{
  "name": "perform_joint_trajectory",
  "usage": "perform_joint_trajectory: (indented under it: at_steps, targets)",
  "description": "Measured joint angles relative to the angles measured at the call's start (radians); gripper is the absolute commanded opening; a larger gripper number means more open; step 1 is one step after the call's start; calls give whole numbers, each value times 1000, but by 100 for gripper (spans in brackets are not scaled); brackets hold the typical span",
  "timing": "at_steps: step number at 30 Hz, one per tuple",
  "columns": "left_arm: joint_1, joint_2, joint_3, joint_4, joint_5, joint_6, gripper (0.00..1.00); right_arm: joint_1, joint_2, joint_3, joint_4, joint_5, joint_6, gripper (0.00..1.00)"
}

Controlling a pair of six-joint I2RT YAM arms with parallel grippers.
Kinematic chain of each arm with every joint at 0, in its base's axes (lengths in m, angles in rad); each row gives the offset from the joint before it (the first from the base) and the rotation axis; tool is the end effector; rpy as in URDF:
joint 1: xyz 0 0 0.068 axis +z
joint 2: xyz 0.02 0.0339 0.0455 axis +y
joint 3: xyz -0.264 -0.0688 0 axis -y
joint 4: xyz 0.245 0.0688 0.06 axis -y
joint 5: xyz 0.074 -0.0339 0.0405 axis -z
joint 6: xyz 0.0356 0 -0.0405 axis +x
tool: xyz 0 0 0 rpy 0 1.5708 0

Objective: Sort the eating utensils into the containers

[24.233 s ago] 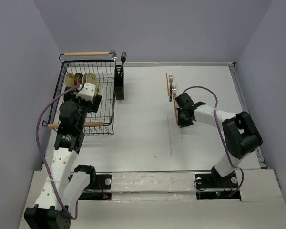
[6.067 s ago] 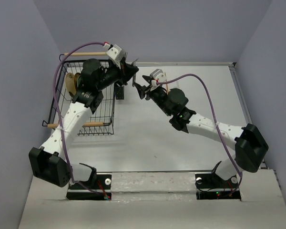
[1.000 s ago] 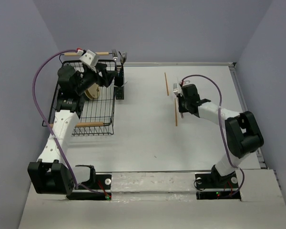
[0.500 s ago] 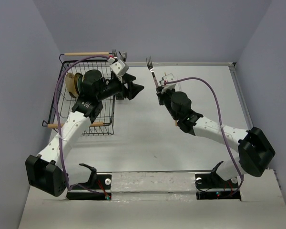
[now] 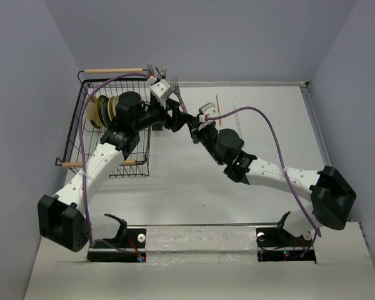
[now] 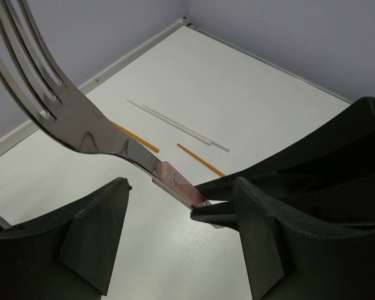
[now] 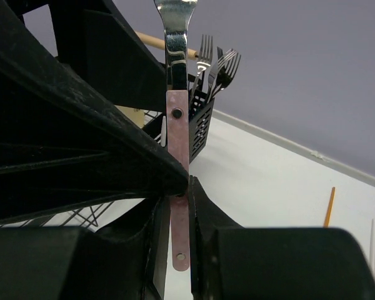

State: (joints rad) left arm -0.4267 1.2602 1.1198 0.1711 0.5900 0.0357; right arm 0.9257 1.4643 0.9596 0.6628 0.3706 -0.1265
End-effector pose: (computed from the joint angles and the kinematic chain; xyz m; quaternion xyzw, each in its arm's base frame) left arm 0.2593 -0.1396 0.3932 0.3558 0.6005 -0.3320 0.6345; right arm 0.2155 0.2649 0.3269 -0.1991 0.6221 0.1807 0.7353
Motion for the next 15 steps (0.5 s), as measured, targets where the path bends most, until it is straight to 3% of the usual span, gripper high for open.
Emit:
perform_joint_trajectory:
  at_steps: [6,9,10,15]
  targets:
    - [-4,1,0,8,-12,0,71,11,1,0,5,-18,1,0]
    - [-4,2,0,12,-27,0,54,15,1,0,10,-24,1,0]
    - [-4,2,0,12,-33,1,45,17,0,-2,16,-25,1,0]
    - [-8,2,1,13,-46,-11,21,20,-5,-12,29,-31,2,0]
